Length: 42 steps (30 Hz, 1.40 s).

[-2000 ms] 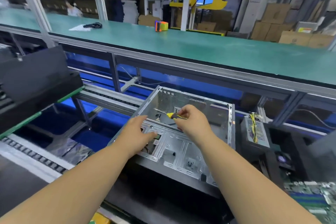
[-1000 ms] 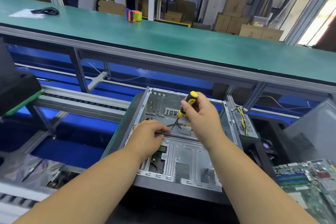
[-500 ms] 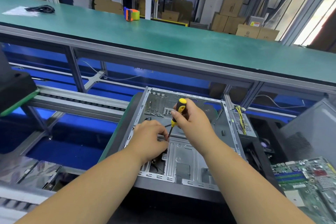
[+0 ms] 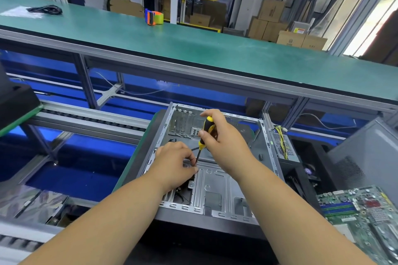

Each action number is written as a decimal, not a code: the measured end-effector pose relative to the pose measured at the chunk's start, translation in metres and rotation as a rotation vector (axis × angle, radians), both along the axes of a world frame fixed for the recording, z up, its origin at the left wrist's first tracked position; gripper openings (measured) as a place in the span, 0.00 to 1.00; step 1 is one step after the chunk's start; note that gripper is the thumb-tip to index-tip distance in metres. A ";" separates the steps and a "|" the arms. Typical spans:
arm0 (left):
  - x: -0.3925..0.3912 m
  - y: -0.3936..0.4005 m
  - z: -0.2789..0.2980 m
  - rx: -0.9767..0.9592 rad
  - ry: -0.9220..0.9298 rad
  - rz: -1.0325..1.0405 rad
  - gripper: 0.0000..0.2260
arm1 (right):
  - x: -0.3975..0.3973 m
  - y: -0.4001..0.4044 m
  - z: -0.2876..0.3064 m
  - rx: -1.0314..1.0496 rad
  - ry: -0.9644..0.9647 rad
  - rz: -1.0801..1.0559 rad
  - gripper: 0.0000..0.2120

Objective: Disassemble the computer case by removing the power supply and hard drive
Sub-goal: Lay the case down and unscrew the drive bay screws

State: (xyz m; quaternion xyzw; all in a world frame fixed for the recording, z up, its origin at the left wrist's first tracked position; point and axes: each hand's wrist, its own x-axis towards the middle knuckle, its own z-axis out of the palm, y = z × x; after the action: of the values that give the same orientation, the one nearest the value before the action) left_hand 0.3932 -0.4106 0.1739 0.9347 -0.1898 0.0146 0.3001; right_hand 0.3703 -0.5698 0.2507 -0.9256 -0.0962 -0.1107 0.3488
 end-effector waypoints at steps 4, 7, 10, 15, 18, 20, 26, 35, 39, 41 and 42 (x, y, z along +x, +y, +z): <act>0.001 0.000 0.000 0.017 -0.003 -0.008 0.08 | 0.001 0.004 0.002 0.063 -0.084 -0.015 0.11; 0.000 0.001 0.000 0.027 -0.005 -0.009 0.07 | 0.003 0.006 0.001 0.152 -0.067 -0.050 0.14; 0.000 0.001 0.001 0.031 0.003 -0.017 0.06 | 0.003 0.006 -0.002 0.128 -0.095 -0.086 0.16; 0.000 0.000 0.004 0.068 -0.002 -0.046 0.04 | 0.002 0.007 -0.009 0.143 -0.161 -0.074 0.12; -0.001 0.001 0.006 0.076 -0.001 -0.048 0.04 | 0.002 0.009 -0.012 0.151 -0.203 -0.056 0.13; -0.001 0.001 0.007 0.081 0.004 -0.050 0.03 | 0.002 0.008 -0.013 0.149 -0.225 -0.056 0.13; -0.002 0.002 0.007 0.097 0.021 -0.060 0.04 | 0.003 0.004 -0.012 0.180 -0.202 -0.020 0.13; -0.001 0.002 0.008 0.101 0.014 -0.059 0.06 | 0.000 0.006 -0.003 0.276 0.003 0.207 0.20; -0.001 0.002 0.006 0.094 0.003 -0.053 0.07 | -0.003 0.005 0.000 0.243 0.052 0.216 0.17; -0.001 0.001 0.004 0.056 0.001 -0.045 0.06 | -0.005 0.004 0.000 0.285 0.060 0.170 0.14; -0.001 0.001 0.004 0.035 0.000 -0.039 0.06 | -0.005 0.004 0.001 0.288 0.037 0.141 0.12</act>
State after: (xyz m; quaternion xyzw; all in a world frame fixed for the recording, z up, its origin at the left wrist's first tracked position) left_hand 0.3923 -0.4093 0.1776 0.9359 -0.2082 0.0056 0.2840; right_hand 0.3651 -0.5654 0.2517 -0.8588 -0.1375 -0.0814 0.4867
